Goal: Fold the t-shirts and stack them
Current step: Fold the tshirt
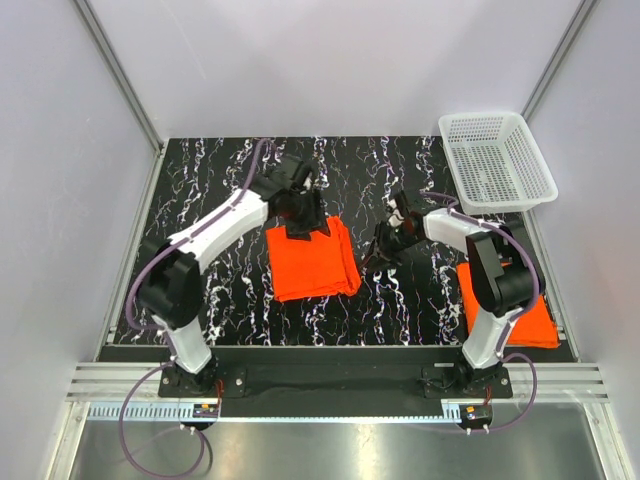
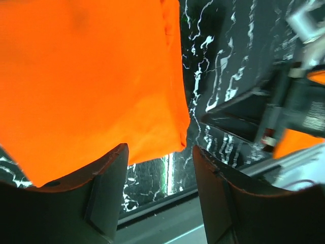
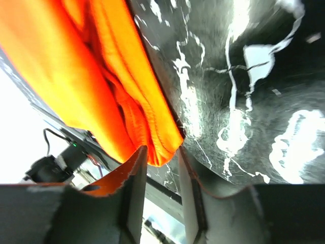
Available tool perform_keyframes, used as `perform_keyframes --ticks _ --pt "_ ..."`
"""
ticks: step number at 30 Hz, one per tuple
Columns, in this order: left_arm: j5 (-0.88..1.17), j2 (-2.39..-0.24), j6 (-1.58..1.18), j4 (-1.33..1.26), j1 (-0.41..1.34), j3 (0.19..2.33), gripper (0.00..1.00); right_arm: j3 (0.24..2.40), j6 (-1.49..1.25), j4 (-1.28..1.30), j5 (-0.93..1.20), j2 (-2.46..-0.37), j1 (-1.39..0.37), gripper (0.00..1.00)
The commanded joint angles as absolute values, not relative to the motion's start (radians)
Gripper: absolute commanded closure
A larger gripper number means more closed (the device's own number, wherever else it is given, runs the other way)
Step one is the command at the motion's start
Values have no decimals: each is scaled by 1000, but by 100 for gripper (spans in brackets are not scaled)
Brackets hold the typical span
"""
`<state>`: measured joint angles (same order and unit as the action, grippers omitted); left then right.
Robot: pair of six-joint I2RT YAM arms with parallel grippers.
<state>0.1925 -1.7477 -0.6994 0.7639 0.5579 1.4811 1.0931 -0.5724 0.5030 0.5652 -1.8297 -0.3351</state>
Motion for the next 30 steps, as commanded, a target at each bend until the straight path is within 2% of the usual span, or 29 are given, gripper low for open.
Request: perform_keyframes --ticks 1,7,17,30 --pt "40 -1840 -669 824 618 1580 42 1085 -563 434 563 -1781 -292 59" --pt "-168 -2012 -670 949 722 1771 46 1114 -551 426 621 -1807 -244 59" --pt "-322 -2198 -761 1092 787 1939 46 1118 -554 396 663 -1844 -230 62" --pt "-345 -2255 -793 1126 810 1997 48 1115 -630 262 750 -1911 -236 70"
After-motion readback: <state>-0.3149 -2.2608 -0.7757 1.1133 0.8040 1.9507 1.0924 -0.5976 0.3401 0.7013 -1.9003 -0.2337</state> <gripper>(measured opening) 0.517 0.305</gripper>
